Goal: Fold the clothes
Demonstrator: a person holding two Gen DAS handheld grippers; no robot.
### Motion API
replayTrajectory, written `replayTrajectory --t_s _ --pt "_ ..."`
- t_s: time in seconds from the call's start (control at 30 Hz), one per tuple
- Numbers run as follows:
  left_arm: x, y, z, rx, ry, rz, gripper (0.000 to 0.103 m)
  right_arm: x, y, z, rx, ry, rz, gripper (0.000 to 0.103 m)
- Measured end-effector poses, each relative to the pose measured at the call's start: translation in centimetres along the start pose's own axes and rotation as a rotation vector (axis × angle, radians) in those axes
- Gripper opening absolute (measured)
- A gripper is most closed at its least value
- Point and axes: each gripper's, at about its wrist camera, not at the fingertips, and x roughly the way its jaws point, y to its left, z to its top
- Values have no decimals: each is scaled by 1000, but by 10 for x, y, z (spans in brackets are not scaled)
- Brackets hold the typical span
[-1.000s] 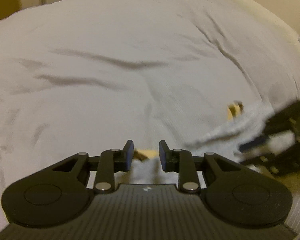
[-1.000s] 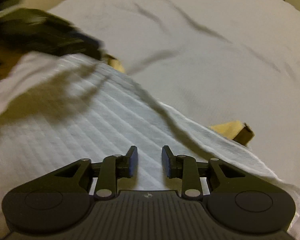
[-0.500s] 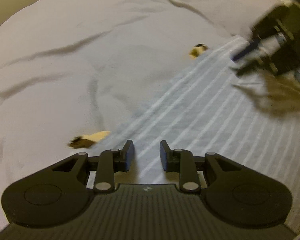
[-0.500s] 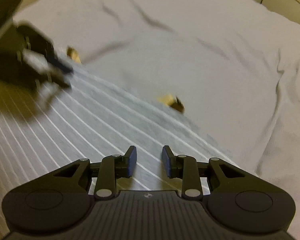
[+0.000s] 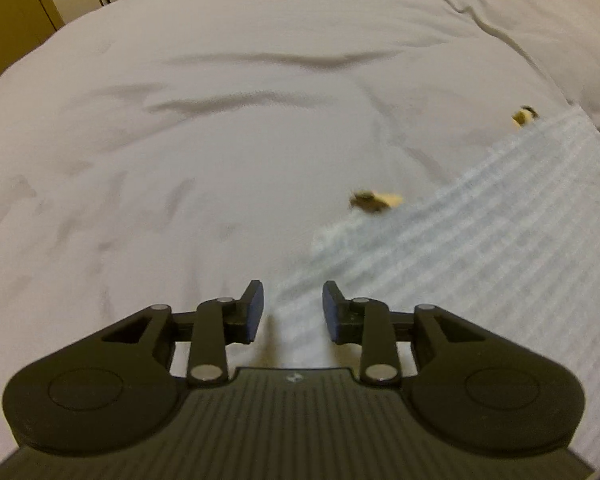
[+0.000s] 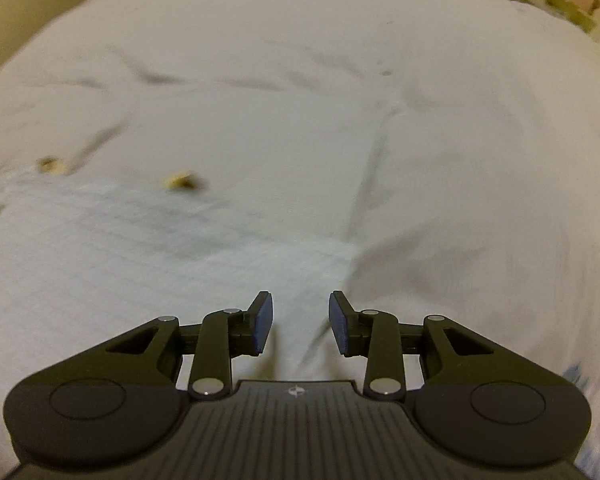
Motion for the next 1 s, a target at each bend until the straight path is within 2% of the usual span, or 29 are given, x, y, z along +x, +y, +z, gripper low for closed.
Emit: replayTrajectory --t_s 0.13,0.23,0.33,0.47,0.57,0.7,0.8,0.9,1.0 --pt "-28 -29 -32 54 36 9 36 -28 32 -50 37 45 130 35" --pt "-39 -46 -66 53 111 -20 36 -37 41 -99 58 121 159 35" --pt "-45 -53 -94 65 170 -16 38 -37 30 -137 107 193 103 35" --pt "-55 -55 -121 82 219 -4 40 -42 -2 -160 217 207 -21 41" --pt "-65 -49 -125 96 205 -6 42 -55 -5 -165 268 169 -75 42" --pt "-76 -42 -129 85 159 -51 43 -69 10 -173 413 105 -59 41" --pt "-77 -39 -133 47 150 -103 43 -74 23 -186 597 36 -49 42" --pt "-90 -38 -142 18 127 -131 43 -81 28 -204 818 -45 4 42" --pt "-97 -41 -149 7 128 -145 44 -67 30 -219 1012 -119 64 42"
